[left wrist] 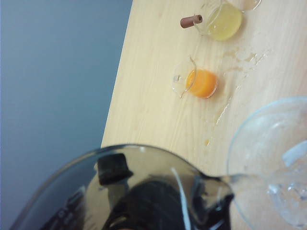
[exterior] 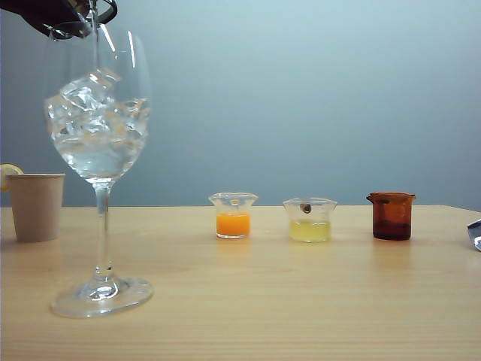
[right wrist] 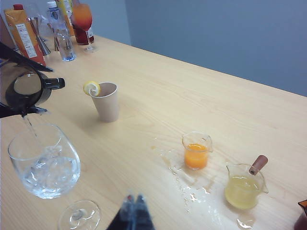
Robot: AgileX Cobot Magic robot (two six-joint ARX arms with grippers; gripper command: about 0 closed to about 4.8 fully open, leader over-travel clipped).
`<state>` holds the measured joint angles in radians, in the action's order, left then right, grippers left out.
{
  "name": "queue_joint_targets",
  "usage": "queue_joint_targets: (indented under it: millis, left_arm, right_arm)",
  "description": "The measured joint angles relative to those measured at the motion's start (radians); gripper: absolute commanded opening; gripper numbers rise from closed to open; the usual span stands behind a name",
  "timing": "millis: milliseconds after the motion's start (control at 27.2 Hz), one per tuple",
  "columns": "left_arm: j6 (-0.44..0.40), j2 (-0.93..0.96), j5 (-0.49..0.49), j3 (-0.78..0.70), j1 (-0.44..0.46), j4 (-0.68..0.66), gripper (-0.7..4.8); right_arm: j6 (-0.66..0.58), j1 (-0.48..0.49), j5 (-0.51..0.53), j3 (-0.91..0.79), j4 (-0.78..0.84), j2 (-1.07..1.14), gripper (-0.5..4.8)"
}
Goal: Pick up the first measuring cup from the left, pour the coconut rum inside into the goblet, and finally put the measuring cup back in its original place.
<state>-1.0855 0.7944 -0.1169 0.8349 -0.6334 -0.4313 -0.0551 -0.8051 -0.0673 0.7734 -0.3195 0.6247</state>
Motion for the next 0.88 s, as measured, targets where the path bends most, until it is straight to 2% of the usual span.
queue_joint_targets:
  millis: [884]
  left_arm:
    - [-0.044,0.000,0.000,0.000,0.000,0.001,0.11]
  right_arm:
    - [0.000,0.000,0.000,0.000,0.000,0.000,-0.03]
